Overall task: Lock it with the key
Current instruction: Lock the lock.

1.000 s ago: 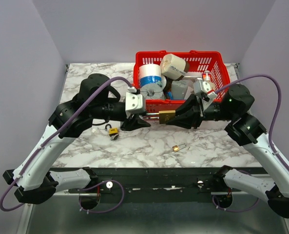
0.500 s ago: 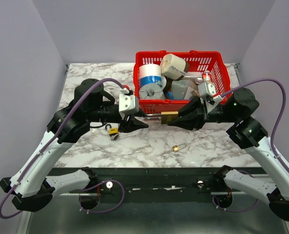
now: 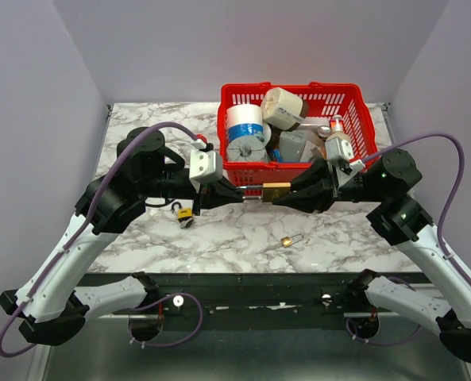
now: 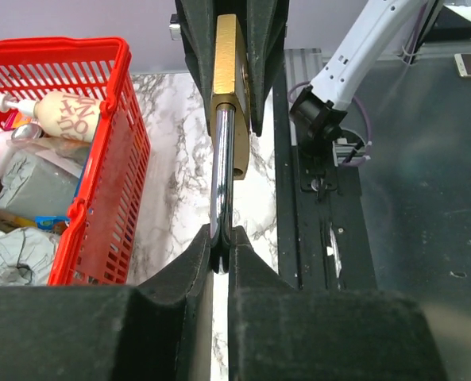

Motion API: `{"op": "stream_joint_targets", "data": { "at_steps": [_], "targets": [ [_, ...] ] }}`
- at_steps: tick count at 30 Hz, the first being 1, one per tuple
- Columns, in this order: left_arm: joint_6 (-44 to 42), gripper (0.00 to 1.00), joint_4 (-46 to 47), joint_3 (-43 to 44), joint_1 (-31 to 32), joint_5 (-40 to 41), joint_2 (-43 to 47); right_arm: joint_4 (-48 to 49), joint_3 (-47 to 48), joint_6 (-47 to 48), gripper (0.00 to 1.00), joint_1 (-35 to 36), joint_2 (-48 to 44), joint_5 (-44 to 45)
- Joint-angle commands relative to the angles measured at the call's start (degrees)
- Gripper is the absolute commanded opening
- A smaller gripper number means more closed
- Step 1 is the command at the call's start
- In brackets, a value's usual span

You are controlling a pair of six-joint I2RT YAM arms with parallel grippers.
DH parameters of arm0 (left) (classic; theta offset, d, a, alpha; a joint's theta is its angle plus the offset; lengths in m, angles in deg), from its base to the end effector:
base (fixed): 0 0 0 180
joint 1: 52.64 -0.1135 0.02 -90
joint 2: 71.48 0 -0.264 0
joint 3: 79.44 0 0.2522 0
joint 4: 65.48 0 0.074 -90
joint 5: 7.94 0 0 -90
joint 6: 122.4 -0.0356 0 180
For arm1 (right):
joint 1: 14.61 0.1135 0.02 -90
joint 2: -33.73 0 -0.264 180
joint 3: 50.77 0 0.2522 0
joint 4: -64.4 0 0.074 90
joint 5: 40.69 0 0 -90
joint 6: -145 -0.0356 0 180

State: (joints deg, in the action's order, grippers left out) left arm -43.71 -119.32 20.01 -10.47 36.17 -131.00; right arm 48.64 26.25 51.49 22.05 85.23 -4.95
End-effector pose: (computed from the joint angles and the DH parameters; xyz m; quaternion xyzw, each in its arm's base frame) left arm 0.1128 -0.1367 0.4791 0.5409 0.5396 -0.4469 0.4654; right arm 0.1245 0.1287 0.4448 -0.4978 0.4502 0.5097 0.5383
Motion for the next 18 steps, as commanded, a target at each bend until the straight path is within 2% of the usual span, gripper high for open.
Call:
{"op": "stream_joint_targets", "data": {
  "at_steps": [1,7,10,18],
  "targets": [
    [3.7,0.00,3.4,0.5,0.1,-3.6,-0.7,8.3,0.3,1.7,0.01,0.2,-1.1,-0.3],
    [7.5,0.00,6.9,0.0,0.2,-1.3,-1.0,9.1,0.4,-1.1,0.01,0.2,0.0,-3.8],
    [7.5,0.00,9.4,-1.7,0.5,-0.5,-0.2,9.1,0.8,-3.7,0.01,0.2,1.0,-5.9],
    [5.7,0.00,9.0,-2.1,1.7,1.4,-0.7,10.0,1.9,-6.8,0.01,0.2,2.8,-8.6]
  ]
}}
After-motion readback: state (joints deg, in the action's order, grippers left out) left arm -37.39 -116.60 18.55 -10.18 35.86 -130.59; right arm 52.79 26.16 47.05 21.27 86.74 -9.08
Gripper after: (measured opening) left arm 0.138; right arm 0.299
